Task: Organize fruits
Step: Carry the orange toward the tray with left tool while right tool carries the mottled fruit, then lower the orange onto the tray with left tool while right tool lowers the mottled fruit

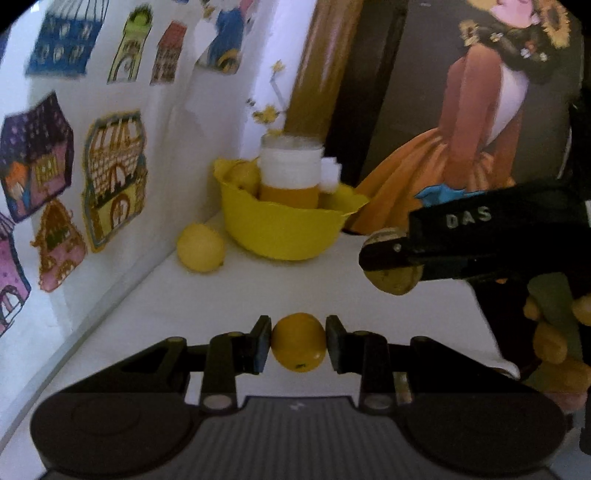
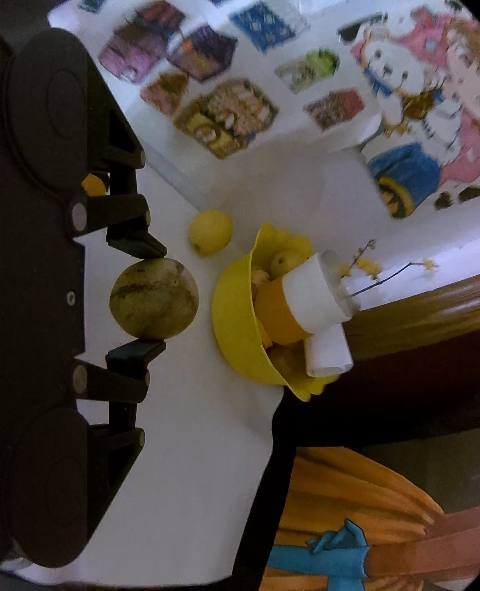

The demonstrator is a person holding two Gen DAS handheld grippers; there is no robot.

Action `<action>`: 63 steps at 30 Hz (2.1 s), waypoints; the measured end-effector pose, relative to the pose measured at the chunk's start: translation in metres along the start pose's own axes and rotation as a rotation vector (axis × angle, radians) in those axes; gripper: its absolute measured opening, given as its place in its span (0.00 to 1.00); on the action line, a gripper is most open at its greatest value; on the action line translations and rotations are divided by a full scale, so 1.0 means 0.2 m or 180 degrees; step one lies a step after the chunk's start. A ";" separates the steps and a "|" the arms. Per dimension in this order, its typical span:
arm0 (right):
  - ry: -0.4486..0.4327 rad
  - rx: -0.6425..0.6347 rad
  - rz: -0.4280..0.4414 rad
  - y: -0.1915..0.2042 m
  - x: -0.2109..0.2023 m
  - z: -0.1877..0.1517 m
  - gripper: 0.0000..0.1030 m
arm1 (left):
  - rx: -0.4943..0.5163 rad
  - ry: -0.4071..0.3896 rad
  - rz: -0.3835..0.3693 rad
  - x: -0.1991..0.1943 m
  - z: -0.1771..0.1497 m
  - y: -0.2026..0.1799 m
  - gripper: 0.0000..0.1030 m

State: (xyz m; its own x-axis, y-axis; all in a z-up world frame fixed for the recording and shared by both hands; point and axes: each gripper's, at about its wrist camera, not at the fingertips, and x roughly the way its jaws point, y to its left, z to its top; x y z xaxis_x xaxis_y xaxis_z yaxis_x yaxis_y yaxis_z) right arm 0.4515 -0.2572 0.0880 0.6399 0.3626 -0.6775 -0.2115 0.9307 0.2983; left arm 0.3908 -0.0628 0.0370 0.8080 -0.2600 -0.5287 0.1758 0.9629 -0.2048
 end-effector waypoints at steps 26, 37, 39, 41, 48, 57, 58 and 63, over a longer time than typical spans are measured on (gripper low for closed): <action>-0.0111 0.0099 0.0256 -0.20 -0.88 -0.49 0.48 | 0.0112 -0.0074 -0.0362 -0.59 -0.17 -0.39 0.34; -0.0021 0.0039 0.0168 -0.36 -1.00 -0.82 0.48 | 0.0235 0.0127 -0.0596 -0.60 -0.33 -0.52 0.34; -0.0005 -0.0006 0.0135 -0.39 -1.01 -0.88 0.48 | 0.0278 0.0181 -0.0640 -0.58 -0.35 -0.54 0.34; -0.0009 -0.0053 0.0106 -0.40 -1.02 -0.94 0.48 | 0.0369 0.0237 -0.0653 -0.57 -0.37 -0.56 0.34; -0.0007 -0.0398 0.0107 -0.37 -1.02 -1.11 0.48 | 0.0611 0.0447 -0.0794 -0.51 -0.44 -0.62 0.33; 0.0056 -0.0946 0.0071 -0.32 -0.99 -1.23 0.48 | 0.1198 0.0631 -0.0940 -0.48 -0.54 -0.71 0.33; 0.0054 -0.1015 0.0057 -0.32 -0.99 -1.24 0.48 | 0.1258 0.0630 -0.0937 -0.48 -0.54 -0.72 0.33; 0.0100 -0.1277 0.0031 -0.31 -0.97 -1.27 0.48 | 0.1496 0.0704 -0.0874 -0.43 -0.53 -0.75 0.33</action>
State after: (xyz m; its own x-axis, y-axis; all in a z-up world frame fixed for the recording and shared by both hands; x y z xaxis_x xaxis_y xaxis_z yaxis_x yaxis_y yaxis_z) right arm 0.1532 -0.3724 0.0302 0.6149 0.3670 -0.6980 -0.4931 0.8697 0.0229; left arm 0.2340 -0.1927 0.0256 0.5700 -0.4647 -0.6776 0.6333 0.7739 0.0020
